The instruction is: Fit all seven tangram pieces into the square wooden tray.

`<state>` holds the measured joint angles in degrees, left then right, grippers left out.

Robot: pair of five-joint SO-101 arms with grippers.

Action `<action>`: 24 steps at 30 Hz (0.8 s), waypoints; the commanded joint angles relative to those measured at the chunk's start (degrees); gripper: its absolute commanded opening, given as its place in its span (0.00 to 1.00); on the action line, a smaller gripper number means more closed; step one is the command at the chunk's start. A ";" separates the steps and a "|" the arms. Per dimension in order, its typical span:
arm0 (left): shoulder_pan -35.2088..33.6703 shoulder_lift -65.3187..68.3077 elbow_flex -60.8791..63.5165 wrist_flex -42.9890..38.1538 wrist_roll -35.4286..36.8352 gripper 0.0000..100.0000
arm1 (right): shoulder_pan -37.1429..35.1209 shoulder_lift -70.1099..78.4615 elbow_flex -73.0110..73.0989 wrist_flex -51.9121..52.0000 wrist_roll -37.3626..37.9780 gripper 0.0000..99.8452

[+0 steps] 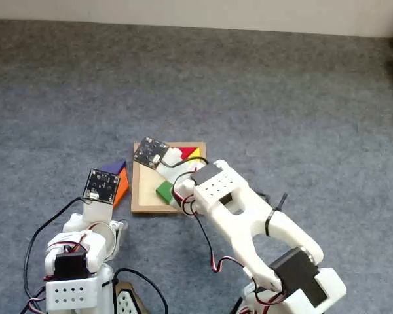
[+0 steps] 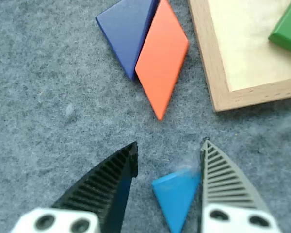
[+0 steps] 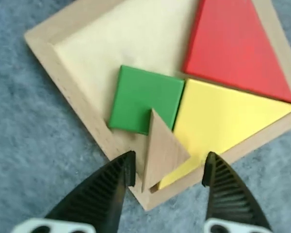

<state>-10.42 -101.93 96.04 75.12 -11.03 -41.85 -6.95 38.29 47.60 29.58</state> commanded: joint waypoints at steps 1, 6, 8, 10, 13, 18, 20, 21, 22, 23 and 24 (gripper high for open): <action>-0.31 -2.42 1.10 0.35 0.35 0.21 | -0.22 -1.01 -1.10 1.36 0.70 0.22; -0.31 -2.42 1.10 0.35 0.35 0.21 | 0.04 -4.18 -3.91 1.63 0.18 0.22; -0.31 -2.42 1.10 0.35 0.35 0.21 | 0.22 -6.46 -4.09 1.63 0.18 0.22; -0.31 -2.42 1.10 0.35 0.35 0.21 | 0.40 -8.57 -4.09 1.63 -0.18 0.22; -0.31 -2.42 1.10 0.35 0.35 0.21 | 0.48 -10.15 -4.09 1.36 -5.36 0.22; -0.31 -2.42 1.10 0.35 0.35 0.21 | 0.48 -7.69 -4.09 -0.31 -15.65 0.16; -0.31 -2.42 1.10 0.35 0.35 0.21 | 0.75 -5.93 -4.09 -3.47 -19.25 0.10; -0.31 -2.42 1.10 0.35 0.35 0.21 | 1.27 -5.14 -4.09 -5.32 -20.66 0.07; -0.31 -2.42 1.10 0.35 0.35 0.21 | 1.71 -4.26 -3.91 -6.99 -21.71 0.04; -0.31 -2.42 1.10 0.35 0.35 0.21 | 2.15 -3.56 -3.82 -8.48 -22.42 0.02; -0.31 -2.42 1.10 0.35 0.35 0.21 | 2.51 -2.86 -3.74 -9.71 -22.86 0.00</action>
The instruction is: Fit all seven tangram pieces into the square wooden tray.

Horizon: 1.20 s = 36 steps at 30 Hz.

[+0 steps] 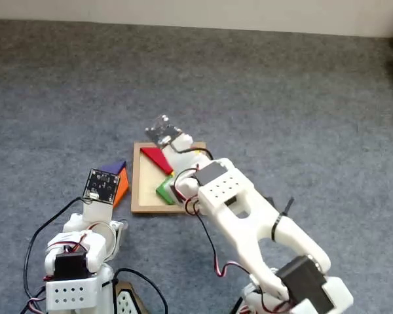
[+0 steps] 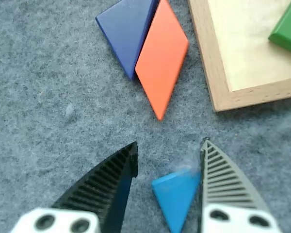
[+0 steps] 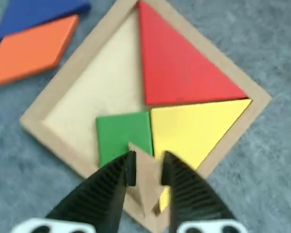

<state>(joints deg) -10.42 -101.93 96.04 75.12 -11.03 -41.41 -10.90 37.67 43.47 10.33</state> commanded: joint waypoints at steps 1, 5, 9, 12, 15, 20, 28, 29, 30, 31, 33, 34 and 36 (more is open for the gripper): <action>-0.31 -2.42 1.10 0.35 0.35 0.21 | 2.59 1.63 -3.12 -6.64 -3.87 0.00; -0.31 -2.42 1.10 0.35 0.35 0.21 | 2.86 3.56 -3.12 -9.19 -3.78 0.00; -0.31 -2.42 1.10 0.35 0.35 0.21 | 2.24 5.93 -3.12 -9.63 -3.78 0.00; -0.31 -2.42 1.10 0.35 0.35 0.21 | 1.71 6.90 -2.95 -9.36 -3.60 0.00; -0.31 -2.42 1.10 0.35 0.35 0.21 | 1.19 6.99 -2.86 -9.27 -3.52 0.00; -0.31 -2.42 1.10 0.35 0.35 0.21 | 0.31 6.99 -2.86 -8.75 -3.43 0.00; -0.31 -2.42 1.10 0.35 0.35 0.21 | -2.86 6.99 -3.38 -2.07 -3.34 0.00; -0.31 -2.42 1.10 0.35 0.35 0.21 | -2.77 6.99 -3.38 -2.07 -3.34 0.00; -0.31 -2.42 1.10 0.35 0.35 0.21 | -2.77 6.99 -3.38 -2.07 -3.34 0.00; -0.31 -2.42 1.10 0.35 0.35 0.21 | -2.77 6.99 -3.38 -1.98 -3.34 0.00; -0.31 -2.42 1.10 0.35 0.35 0.21 | -2.77 6.90 -3.38 -1.98 -3.34 0.00; -0.31 -2.42 1.10 0.35 0.35 0.21 | -2.77 6.81 -3.47 -1.98 -3.43 0.00; -0.31 -2.42 1.10 0.35 0.35 0.21 | -2.77 6.81 -3.47 -1.89 -3.43 0.00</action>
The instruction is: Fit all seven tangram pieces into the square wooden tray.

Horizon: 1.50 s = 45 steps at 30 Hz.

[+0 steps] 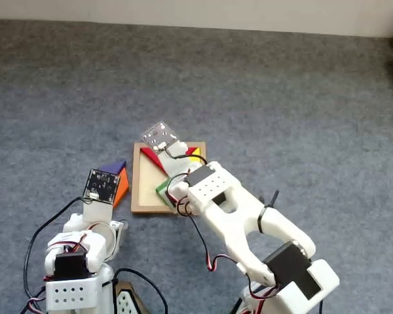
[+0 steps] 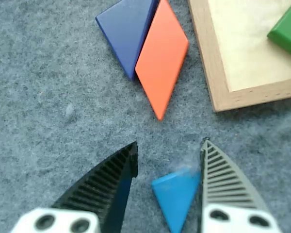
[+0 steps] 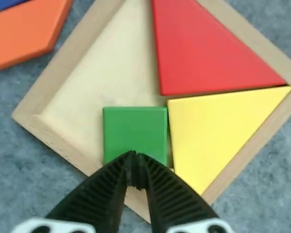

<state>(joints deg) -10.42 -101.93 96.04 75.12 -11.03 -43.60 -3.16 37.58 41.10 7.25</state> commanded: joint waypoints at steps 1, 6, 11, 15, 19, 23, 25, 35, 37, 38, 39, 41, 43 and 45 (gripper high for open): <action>-0.31 -2.42 1.10 0.35 0.35 0.21 | -0.48 -1.27 -3.38 0.48 -0.35 0.00; -0.31 -2.42 1.10 0.35 0.35 0.21 | 1.98 -9.89 -2.68 0.48 -0.44 0.00; -0.31 -2.42 1.10 0.35 0.35 0.21 | 3.47 -18.33 3.56 3.30 -0.70 0.00; -0.31 -2.42 1.10 0.35 0.35 0.21 | 3.47 -18.59 9.10 2.86 -0.70 0.00; -0.31 -2.42 1.10 0.35 0.35 0.21 | 3.47 -16.84 13.67 -3.30 -0.70 0.00; -0.31 -2.42 1.10 0.35 0.35 0.21 | 3.47 -15.34 15.69 -6.37 -0.70 0.00; -0.31 -2.42 1.10 0.35 0.35 0.21 | 3.47 -15.60 15.60 -6.20 -0.70 0.00; -0.31 -2.42 1.10 0.35 0.35 0.21 | 3.47 -18.51 16.31 -6.46 -0.70 0.00; -0.31 -2.42 1.10 0.35 0.35 0.21 | 3.82 -17.54 16.31 -6.46 -0.70 0.00; -0.31 -2.42 1.10 0.35 0.35 0.21 | 4.00 -17.27 16.31 -6.29 -0.70 0.00; -0.31 -2.42 1.10 0.35 0.35 0.21 | 4.26 -17.27 16.31 -6.29 -0.70 0.00; -0.31 -2.42 1.10 0.35 0.35 0.21 | 4.44 -17.36 16.31 -6.11 -0.70 0.00; -0.31 -2.42 1.10 0.35 0.35 0.21 | 4.70 -19.38 16.31 -5.93 -0.70 0.00; -0.31 -2.42 1.10 0.35 0.35 0.21 | 4.79 -23.34 16.31 -3.03 -0.70 0.00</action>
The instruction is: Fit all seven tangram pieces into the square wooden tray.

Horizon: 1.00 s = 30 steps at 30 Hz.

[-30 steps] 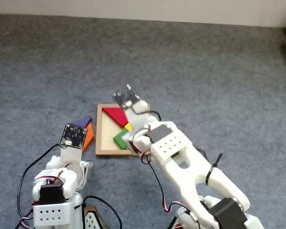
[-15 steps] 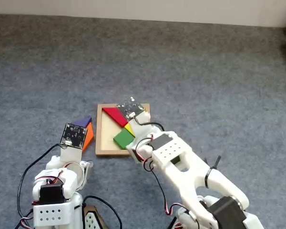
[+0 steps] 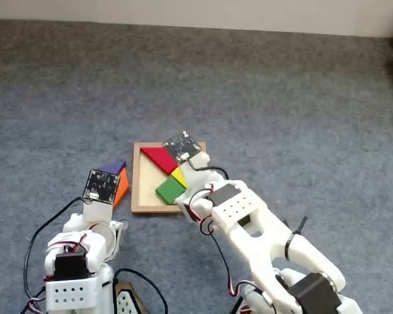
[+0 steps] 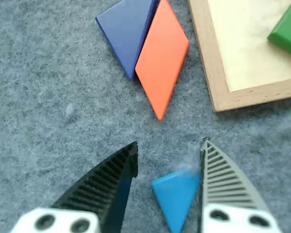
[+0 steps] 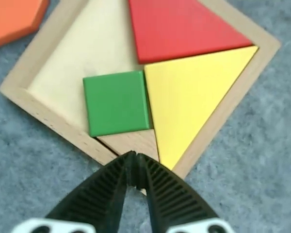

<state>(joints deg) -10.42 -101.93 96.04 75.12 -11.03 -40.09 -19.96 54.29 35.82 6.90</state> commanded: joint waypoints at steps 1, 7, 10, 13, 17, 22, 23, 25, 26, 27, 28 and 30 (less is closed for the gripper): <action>-0.31 -2.42 1.10 0.35 0.35 0.21 | 1.27 -8.92 -0.40 4.53 -0.35 0.00; -0.31 -2.42 1.10 0.35 0.35 0.21 | 1.27 -16.66 3.03 8.22 -0.35 0.00; -0.31 -2.42 1.10 0.35 0.35 0.21 | 2.15 -19.47 5.14 9.10 -0.35 0.00; -0.31 -2.42 1.10 0.35 0.35 0.21 | 5.41 -25.27 5.41 12.44 -0.35 0.00; -0.31 -2.42 1.10 0.35 0.35 0.21 | 10.77 -34.86 5.49 20.70 -0.44 0.00; -0.31 -2.42 1.10 0.35 0.35 0.21 | 19.30 -45.41 7.08 31.87 -0.44 0.00; -0.31 -2.42 1.10 0.35 0.35 0.21 | 21.14 -47.25 8.92 32.22 -0.44 0.00; -0.31 -2.42 1.10 0.35 0.35 0.21 | 24.31 -50.86 14.11 31.87 -0.09 0.01; -0.31 -2.42 1.10 0.35 0.35 0.21 | 25.36 -52.88 16.75 30.81 -0.09 0.01; -0.31 -2.42 1.10 0.35 0.35 0.21 | 26.51 -54.81 19.30 29.23 -0.09 0.01; -0.31 -2.42 1.10 0.35 0.26 0.21 | 27.74 -57.01 22.11 27.38 -0.09 0.01; 0.66 -2.42 1.10 0.44 0.26 0.22 | 29.85 -61.58 27.38 23.52 -0.09 0.01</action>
<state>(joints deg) -10.42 -101.93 96.04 75.12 -11.03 -14.59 -73.23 74.15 65.27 6.90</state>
